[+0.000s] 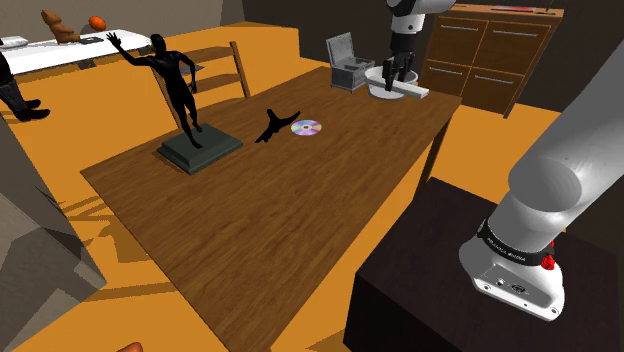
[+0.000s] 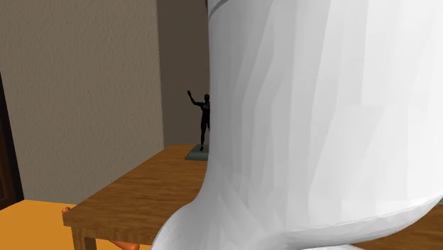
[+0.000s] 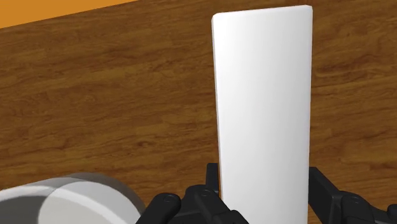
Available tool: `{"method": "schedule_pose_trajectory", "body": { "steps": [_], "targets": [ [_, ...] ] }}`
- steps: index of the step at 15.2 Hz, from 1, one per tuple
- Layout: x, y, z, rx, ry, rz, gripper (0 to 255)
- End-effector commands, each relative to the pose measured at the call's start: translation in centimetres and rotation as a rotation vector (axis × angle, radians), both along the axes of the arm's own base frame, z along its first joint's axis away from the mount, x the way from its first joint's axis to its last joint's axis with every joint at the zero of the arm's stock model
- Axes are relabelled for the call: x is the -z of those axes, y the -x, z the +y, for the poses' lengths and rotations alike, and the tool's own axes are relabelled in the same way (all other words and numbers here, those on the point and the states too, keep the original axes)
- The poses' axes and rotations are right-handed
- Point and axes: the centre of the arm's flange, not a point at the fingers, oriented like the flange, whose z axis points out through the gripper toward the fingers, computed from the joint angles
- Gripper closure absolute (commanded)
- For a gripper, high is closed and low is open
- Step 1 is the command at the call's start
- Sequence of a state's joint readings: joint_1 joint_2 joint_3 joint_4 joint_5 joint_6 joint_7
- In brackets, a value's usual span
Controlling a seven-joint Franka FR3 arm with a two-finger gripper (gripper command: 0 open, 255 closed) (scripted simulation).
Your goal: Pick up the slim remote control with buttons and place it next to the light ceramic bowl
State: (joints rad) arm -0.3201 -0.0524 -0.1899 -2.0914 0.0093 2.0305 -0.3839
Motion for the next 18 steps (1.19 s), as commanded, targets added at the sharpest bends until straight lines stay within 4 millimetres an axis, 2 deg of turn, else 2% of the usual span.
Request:
{"method": "schedule_pose_trajectory", "body": {
  "steps": [1,18],
  "targets": [
    [1.1,0.1,0.0,0.000,0.000,-0.001,255],
    [10.0,0.1,0.0,0.000,0.000,-0.001,255]
  ]
}}
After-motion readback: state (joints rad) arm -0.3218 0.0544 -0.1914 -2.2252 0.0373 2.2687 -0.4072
